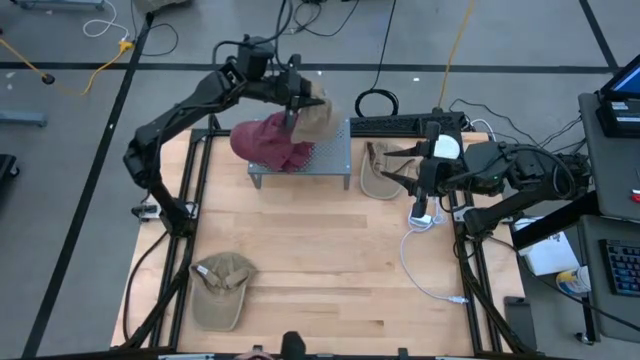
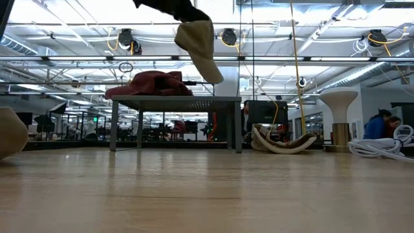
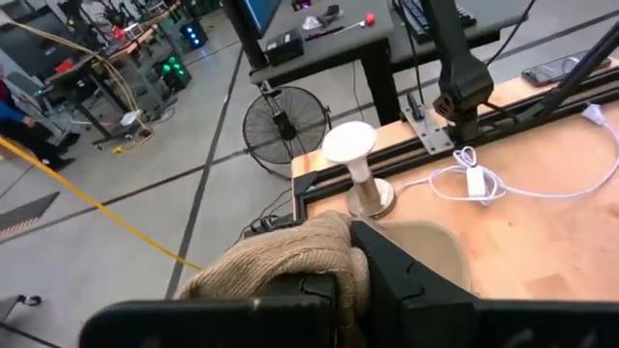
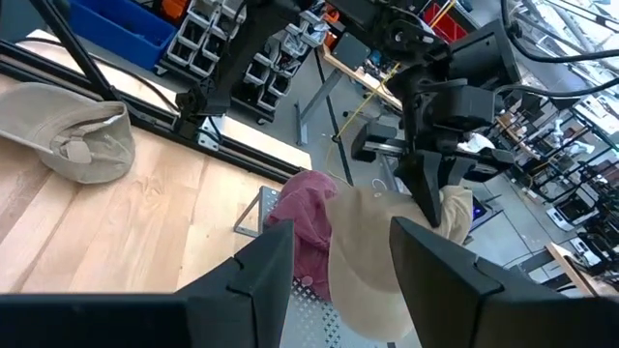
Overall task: Pick & Place hat
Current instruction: Put the light brown cap on the shelf, then stack the light brown cap on the light brown cap on the shelf
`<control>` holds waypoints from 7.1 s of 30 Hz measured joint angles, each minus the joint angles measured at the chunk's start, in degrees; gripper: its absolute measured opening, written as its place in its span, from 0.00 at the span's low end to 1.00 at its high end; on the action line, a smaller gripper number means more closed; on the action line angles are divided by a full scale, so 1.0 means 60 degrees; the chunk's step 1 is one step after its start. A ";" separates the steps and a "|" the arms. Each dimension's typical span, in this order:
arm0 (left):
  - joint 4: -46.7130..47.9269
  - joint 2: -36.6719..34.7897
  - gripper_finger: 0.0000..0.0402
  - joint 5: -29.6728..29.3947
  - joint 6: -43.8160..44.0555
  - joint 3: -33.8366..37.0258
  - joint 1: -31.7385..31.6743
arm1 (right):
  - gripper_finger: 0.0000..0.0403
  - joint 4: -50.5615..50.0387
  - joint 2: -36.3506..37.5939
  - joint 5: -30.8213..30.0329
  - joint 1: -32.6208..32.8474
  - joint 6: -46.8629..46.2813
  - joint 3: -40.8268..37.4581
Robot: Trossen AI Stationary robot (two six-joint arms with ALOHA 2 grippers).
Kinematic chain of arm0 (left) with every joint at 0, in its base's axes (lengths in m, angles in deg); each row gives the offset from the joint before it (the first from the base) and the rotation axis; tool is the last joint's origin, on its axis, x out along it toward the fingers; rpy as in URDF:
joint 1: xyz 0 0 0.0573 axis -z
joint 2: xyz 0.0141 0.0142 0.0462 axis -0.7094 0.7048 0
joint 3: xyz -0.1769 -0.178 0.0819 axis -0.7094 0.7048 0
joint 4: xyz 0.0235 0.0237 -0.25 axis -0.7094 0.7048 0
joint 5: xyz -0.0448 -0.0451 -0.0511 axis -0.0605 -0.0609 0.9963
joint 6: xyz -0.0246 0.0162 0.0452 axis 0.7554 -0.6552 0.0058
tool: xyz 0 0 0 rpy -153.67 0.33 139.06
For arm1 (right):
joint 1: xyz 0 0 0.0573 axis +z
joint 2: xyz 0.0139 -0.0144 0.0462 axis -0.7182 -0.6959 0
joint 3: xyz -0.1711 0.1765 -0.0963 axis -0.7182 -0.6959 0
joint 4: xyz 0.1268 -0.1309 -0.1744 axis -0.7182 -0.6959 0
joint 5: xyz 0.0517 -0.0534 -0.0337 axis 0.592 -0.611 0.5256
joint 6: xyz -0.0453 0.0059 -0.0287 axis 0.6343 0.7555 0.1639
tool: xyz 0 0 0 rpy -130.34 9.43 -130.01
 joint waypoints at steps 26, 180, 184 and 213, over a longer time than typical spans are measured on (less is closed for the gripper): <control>0.1486 0.1311 0.04 -0.1245 0.1787 -0.0007 0.0014 | 0.41 0.0098 -0.0001 0.0000 0.0000 -0.0050 -0.0002; 0.3356 -0.2649 0.64 -0.2963 0.9583 0.0004 0.2715 | 0.41 -0.2767 -0.1065 -0.1793 -0.0702 -1.6078 0.0001; 0.3349 -0.2841 0.63 -0.2917 0.9868 0.0004 0.2901 | 0.41 -0.3761 -0.1685 -0.1995 -0.0703 -1.7579 -0.0002; 0.4238 -0.2970 0.63 -0.2356 0.9164 0.0004 0.3365 | 0.41 -0.7806 -0.4645 -0.1399 -0.1238 -2.3066 -0.0502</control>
